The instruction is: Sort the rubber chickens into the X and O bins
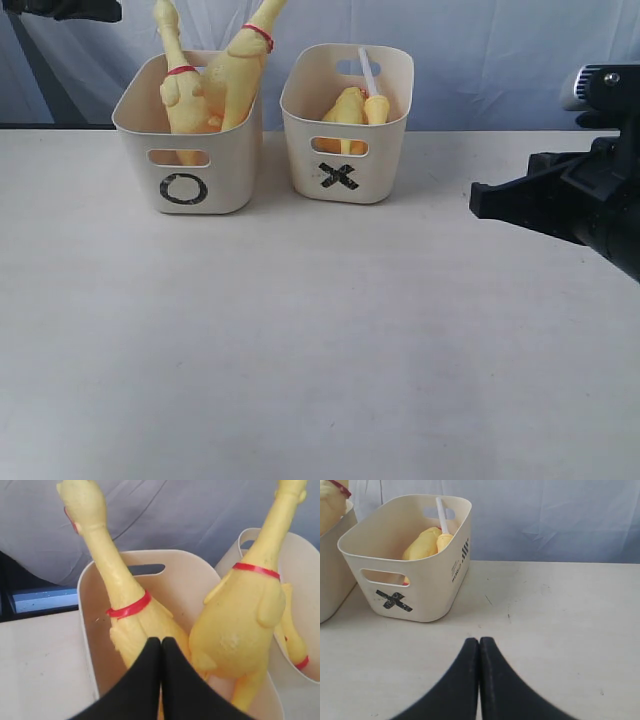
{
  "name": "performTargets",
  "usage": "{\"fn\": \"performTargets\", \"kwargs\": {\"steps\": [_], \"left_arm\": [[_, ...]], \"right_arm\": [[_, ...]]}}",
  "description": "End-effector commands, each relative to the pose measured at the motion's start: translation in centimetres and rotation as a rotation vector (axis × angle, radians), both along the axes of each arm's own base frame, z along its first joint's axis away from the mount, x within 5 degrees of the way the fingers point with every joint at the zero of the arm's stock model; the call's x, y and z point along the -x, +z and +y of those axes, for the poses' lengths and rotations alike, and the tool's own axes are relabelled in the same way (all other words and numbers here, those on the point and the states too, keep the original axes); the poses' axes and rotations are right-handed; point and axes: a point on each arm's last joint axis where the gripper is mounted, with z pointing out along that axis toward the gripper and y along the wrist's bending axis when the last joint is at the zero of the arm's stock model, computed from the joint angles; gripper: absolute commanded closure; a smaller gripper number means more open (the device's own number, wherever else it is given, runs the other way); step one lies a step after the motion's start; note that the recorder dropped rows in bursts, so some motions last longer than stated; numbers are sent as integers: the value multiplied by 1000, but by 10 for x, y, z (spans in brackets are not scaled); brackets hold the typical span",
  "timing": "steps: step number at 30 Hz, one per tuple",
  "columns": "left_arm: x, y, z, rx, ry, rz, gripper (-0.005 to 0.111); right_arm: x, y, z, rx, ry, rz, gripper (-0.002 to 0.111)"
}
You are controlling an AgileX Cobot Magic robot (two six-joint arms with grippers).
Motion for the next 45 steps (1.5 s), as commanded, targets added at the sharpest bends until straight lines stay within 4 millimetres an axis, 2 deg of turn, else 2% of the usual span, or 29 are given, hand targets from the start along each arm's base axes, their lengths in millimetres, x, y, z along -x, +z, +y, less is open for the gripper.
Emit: {"fn": "performTargets", "kwargs": {"steps": [1, 4, 10, 14, 19, 24, 29, 31, 37, 45], "left_arm": [[17, 22, 1, -56, -11, 24, 107], [28, 31, 2, -91, -4, 40, 107], [58, 34, 10, -241, 14, 128, 107], [85, 53, 9, -259, 43, 99, 107], [132, 73, 6, -270, 96, 42, 107], [188, 79, 4, -284, 168, -10, 107], [244, 71, 1, -288, 233, -89, 107], [265, 61, 0, -292, 257, -115, 107], [323, 38, -3, -296, 331, -223, 107], [381, 10, -7, -288, 386, -333, 107]], "right_arm": [[1, 1, -1, 11, 2, -10, 109], [1, 1, -1, 16, 1, -12, 109], [1, 1, -1, 16, 3, -11, 109], [1, 0, -1, 7, -4, -4, 109], [3, -4, -3, -53, -44, 46, 109], [3, -4, -2, -52, -34, 47, 109], [2, -1, 4, 61, 86, 1, 109], [3, 0, 8, 127, 162, -17, 109], [10, 2, 16, 100, 280, -1, 109], [34, 36, 7, 29, 385, -134, 109]]}}
